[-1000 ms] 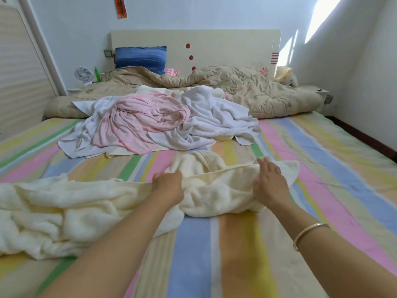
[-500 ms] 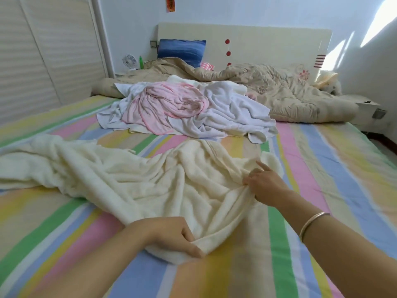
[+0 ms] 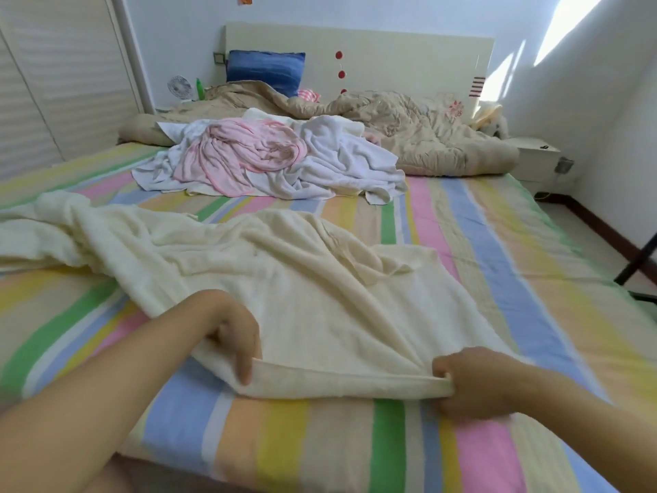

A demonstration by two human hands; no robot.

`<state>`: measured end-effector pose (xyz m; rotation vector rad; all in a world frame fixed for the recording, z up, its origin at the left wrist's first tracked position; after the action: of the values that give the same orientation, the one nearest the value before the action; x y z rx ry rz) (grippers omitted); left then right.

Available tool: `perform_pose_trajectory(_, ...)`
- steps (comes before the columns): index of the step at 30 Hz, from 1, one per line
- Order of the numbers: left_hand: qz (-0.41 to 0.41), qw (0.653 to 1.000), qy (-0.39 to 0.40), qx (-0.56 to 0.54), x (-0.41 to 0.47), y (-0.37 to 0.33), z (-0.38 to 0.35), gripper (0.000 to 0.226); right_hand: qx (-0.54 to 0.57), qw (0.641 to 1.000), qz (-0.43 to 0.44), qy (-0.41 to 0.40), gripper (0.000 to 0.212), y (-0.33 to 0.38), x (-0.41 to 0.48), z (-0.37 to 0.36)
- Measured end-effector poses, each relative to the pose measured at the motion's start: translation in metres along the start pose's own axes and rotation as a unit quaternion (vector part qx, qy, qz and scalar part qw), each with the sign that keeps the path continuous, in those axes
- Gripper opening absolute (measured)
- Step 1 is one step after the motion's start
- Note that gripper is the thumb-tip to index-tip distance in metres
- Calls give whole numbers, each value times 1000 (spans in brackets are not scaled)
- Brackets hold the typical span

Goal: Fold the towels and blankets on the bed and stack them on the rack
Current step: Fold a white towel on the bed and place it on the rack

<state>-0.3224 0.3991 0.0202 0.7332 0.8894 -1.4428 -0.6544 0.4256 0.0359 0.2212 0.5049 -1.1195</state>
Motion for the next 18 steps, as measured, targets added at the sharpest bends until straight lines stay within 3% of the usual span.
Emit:
perform_pose_trajectory(2, 42, 998, 54, 1, -7, 0, -16, 39, 105, 989, 8, 105, 55, 5, -25, -13)
perform_pose_trajectory(4, 59, 994, 79, -37, -12, -2, -27, 42, 252, 946, 9, 203, 66, 5, -45, -21)
perform_pose_trajectory(7, 66, 993, -1, -100, -18, -2, -19, 49, 364, 912, -33, 189, 53, -15, -55, -19)
perform_pose_trajectory(10, 47, 977, -135, -160, -18, -6, 7, 34, 344, 922, -124, 129, 44, -42, -50, -10)
perform_pose_trajectory(13, 6, 951, -244, -190, -6, -27, 30, 25, 241, 936, -197, 165, 41, -53, -45, -18)
perform_pose_trajectory(16, -66, 933, -303, -185, 9, -62, 42, 21, 207, 930, -212, 216, 45, -43, -46, -28)
perform_pose_trajectory(18, -117, 920, -345, -144, 17, -87, 44, 19, 246, 926, -198, 209, 40, -35, -51, -28)
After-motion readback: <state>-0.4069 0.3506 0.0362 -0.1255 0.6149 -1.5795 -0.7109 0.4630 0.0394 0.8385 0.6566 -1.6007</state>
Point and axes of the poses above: each hand's wrist, its own x-axis towards the middle knuckle, its own z-axis out of the back of the hand, y = z × x, the point moved 3 cm from there along x, towards the middle knuckle, and after that the axes turned 1 degree about y, right-handed, at the moved point
